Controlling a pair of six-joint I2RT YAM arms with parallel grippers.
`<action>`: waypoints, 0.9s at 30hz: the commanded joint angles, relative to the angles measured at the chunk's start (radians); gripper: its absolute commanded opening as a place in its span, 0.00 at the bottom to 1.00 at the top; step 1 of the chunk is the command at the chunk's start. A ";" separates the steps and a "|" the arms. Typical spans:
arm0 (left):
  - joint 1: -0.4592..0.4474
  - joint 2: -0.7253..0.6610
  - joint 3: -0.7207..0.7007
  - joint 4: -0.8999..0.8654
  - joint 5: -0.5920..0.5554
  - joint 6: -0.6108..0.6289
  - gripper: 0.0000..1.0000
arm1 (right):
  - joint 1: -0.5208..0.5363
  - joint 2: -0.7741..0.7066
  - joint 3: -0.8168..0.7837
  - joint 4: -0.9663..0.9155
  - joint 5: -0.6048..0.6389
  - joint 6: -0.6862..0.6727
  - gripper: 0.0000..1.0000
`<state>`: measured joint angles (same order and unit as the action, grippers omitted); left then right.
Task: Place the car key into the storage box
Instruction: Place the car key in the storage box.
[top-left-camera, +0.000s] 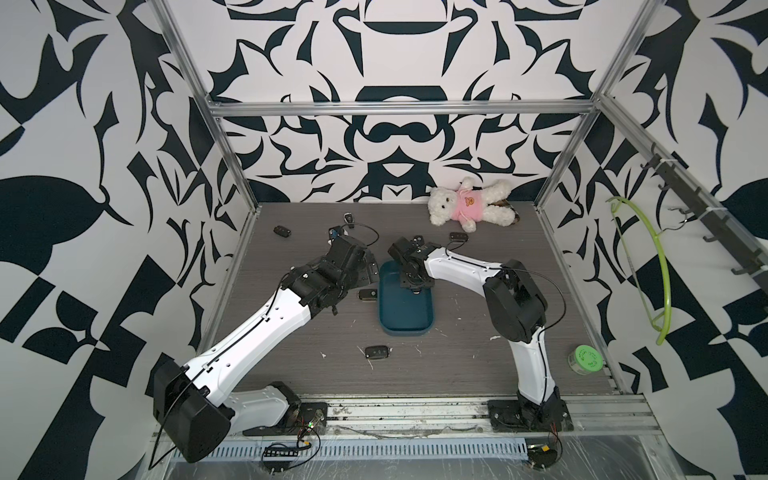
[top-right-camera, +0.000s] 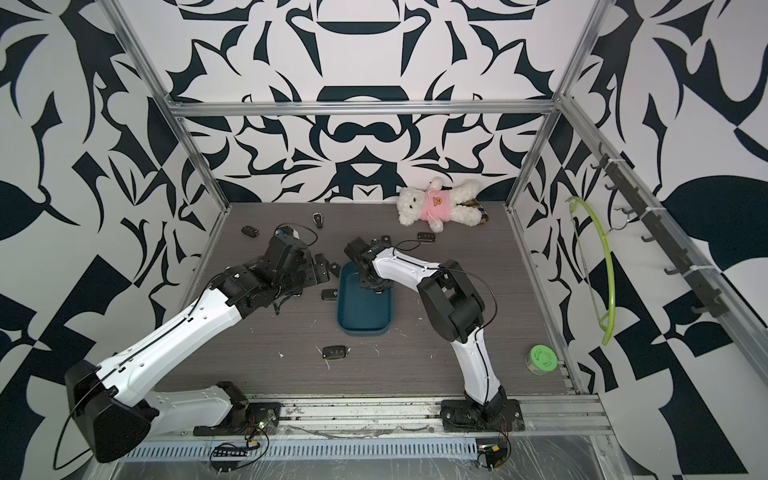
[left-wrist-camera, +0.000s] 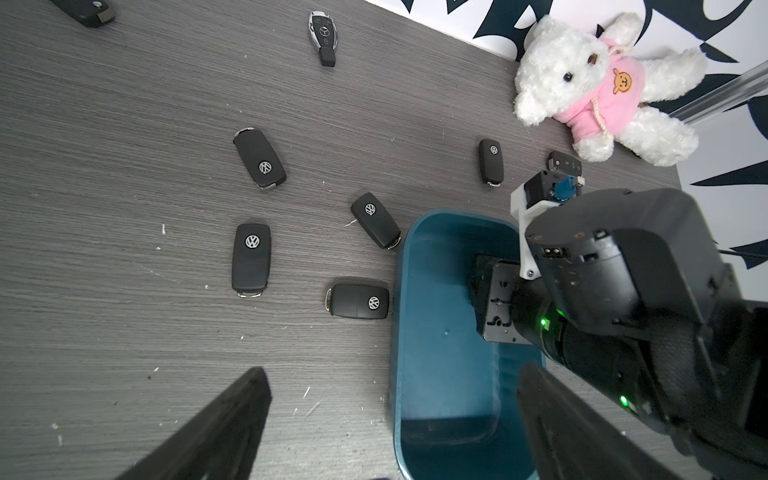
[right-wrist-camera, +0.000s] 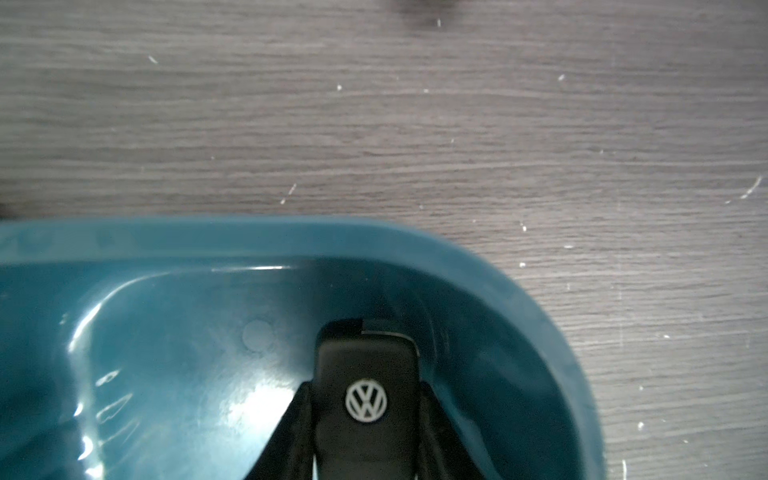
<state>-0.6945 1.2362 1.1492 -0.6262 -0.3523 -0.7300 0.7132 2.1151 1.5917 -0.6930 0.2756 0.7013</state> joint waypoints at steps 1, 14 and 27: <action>0.003 -0.006 -0.003 -0.024 -0.004 -0.003 0.99 | -0.003 -0.004 0.044 -0.020 0.037 0.024 0.31; 0.004 -0.004 0.002 -0.027 -0.006 -0.002 0.99 | -0.003 -0.019 0.034 -0.022 0.038 0.028 0.48; 0.004 -0.049 -0.052 -0.057 -0.057 0.006 0.99 | 0.006 -0.190 -0.019 0.024 0.008 0.000 0.65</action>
<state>-0.6941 1.2190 1.1286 -0.6510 -0.3809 -0.7322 0.7132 1.9938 1.5818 -0.6830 0.2821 0.7078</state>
